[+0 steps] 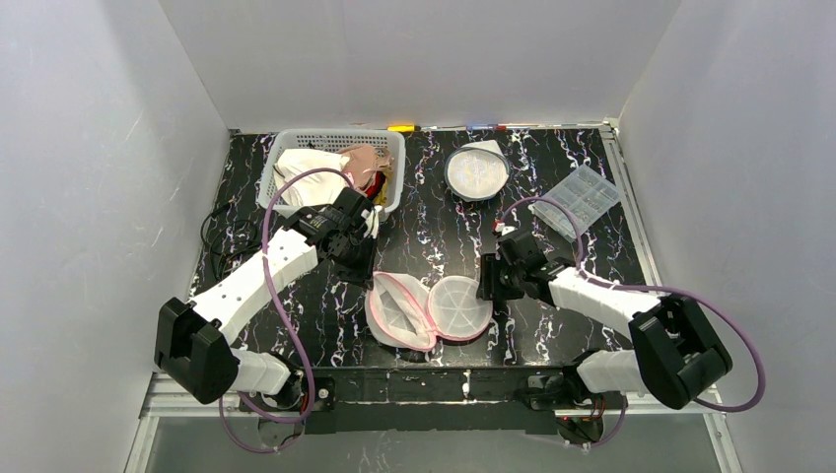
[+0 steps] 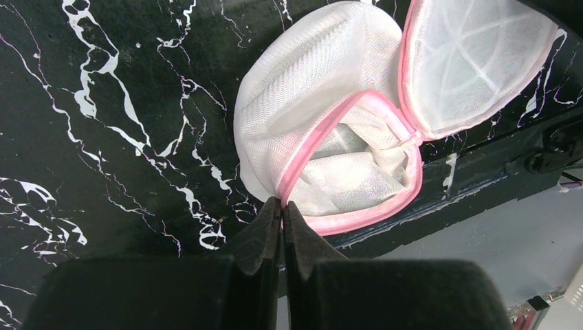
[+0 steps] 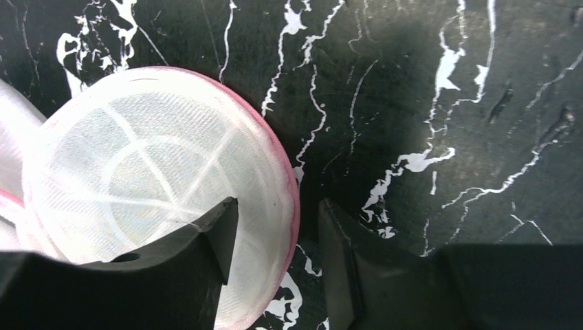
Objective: Unzip the laundry bag and remove the bra
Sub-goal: Pick up the laundry bag from the center of the board.
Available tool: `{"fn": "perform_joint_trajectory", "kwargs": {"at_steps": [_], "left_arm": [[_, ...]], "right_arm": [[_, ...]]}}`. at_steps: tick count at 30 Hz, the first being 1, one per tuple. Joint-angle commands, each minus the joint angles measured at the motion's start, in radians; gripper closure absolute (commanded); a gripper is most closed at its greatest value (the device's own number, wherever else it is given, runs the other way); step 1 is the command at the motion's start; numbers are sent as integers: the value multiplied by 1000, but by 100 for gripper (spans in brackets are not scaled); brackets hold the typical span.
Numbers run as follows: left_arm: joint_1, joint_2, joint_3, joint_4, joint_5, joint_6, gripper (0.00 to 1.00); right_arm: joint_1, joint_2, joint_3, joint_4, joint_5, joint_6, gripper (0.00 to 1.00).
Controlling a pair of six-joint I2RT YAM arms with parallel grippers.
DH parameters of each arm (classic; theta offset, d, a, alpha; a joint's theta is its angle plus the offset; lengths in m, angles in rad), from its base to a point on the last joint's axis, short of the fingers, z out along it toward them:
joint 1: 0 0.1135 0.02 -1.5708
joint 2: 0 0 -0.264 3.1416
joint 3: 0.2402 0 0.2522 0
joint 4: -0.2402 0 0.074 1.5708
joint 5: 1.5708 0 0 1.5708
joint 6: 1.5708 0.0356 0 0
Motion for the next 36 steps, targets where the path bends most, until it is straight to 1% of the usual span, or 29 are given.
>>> {"fn": "perform_joint_trajectory", "kwargs": {"at_steps": [1,3,5,7,10,13,16,19,23,27,32,34,36], "left_arm": [[6,-28,-7,-6,-8,2,100],[6,-24,-7,-4,-5,2,100],[6,-23,-6,-3,-5,2,100],[6,-24,-4,-3,-5,-1,100],[6,-27,-2,1,-4,-14,100],[5,-31,-1,17,8,-52,100],[6,-36,4,49,38,-119,100],[6,-37,12,90,70,-198,100],[6,-22,29,153,123,-310,100],[6,9,41,246,191,-417,100],[6,70,46,306,255,-493,100],[7,91,42,320,267,-506,100],[7,109,39,336,276,-510,100]], "right_arm": [[-7,26,38,30,-68,-25,48],[-8,35,36,34,-73,-26,53],[-10,30,26,48,-77,-19,62],[-13,2,12,70,-84,-8,75],[-12,-94,-17,127,-77,13,99],[-13,-232,-42,154,-11,39,99],[-12,-409,-72,183,121,67,99],[-12,-575,-98,217,293,84,99],[-11,-703,-114,284,437,88,99],[-11,-729,-93,334,535,73,99],[1,-650,-10,265,699,-28,99],[43,-620,19,247,769,-103,99],[113,-591,45,237,871,-164,99]]}}
